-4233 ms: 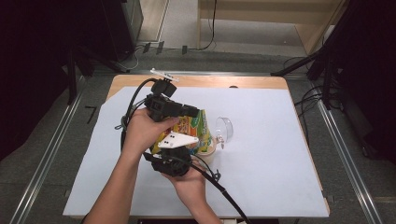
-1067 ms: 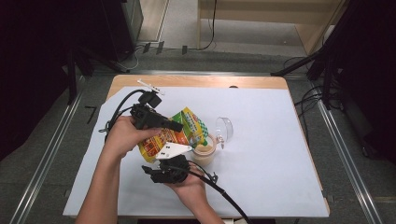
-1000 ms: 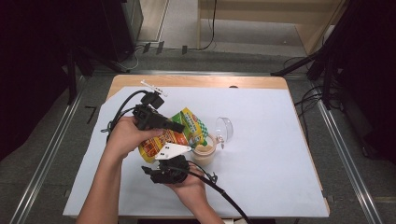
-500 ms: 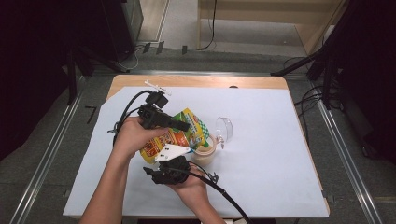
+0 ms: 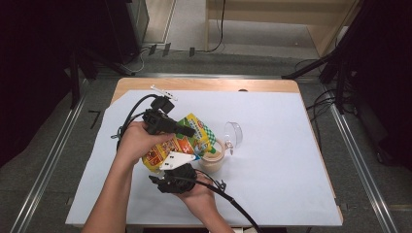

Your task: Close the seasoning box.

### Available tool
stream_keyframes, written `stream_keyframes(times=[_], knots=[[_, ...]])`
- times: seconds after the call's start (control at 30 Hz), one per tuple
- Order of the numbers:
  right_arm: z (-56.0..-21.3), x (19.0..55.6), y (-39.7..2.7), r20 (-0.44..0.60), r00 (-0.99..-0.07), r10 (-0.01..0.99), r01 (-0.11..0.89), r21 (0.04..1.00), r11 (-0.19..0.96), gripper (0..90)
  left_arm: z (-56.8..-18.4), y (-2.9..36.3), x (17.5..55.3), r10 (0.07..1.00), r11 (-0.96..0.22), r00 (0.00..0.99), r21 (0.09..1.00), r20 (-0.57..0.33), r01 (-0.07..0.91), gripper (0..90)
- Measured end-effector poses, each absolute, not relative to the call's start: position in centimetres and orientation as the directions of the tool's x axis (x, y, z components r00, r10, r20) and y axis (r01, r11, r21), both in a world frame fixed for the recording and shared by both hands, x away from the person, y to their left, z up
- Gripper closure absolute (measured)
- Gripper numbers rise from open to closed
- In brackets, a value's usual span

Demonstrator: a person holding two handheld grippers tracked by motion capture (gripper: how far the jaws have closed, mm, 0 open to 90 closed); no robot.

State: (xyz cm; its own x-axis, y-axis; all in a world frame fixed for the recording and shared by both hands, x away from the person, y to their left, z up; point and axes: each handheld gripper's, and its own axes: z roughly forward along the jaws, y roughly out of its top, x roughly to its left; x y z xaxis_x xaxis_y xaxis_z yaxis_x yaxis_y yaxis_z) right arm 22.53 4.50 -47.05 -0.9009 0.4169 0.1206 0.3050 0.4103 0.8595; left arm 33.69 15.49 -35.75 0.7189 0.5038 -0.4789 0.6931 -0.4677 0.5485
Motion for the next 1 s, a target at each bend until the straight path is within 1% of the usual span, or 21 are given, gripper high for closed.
stream_keyframes(times=[0.13,0.43,0.67,0.87,1.0], knots=[[-47.3,22.4,4.8,0.115,-0.903,0.415,0.301,0.857,0.418,53.3,-35.7,15.9,33.6,0.495,-0.476,0.721,0.543,-0.485,0.692,89.1],[-47.6,22.4,4.8,0.128,-0.908,0.398,0.307,0.852,0.424,52.3,-35.5,17.2,33.6,0.465,-0.484,0.728,0.544,-0.504,0.686,89.6],[-48.1,22.9,4.1,0.184,-0.893,0.412,0.352,0.853,0.384,50.8,-34.9,18.4,33.4,0.415,-0.474,0.748,0.578,-0.518,0.664,89.7],[-48.0,22.8,4.0,0.154,-0.896,0.416,0.325,0.866,0.380,49.0,-34.5,19.7,33.3,0.379,-0.442,0.751,0.607,-0.541,0.660,89.6],[-48.0,22.9,3.7,0.170,-0.894,0.414,0.332,0.872,0.359,49.4,-34.1,20.5,33.2,0.355,-0.412,0.755,0.633,-0.551,0.656,89.6]])
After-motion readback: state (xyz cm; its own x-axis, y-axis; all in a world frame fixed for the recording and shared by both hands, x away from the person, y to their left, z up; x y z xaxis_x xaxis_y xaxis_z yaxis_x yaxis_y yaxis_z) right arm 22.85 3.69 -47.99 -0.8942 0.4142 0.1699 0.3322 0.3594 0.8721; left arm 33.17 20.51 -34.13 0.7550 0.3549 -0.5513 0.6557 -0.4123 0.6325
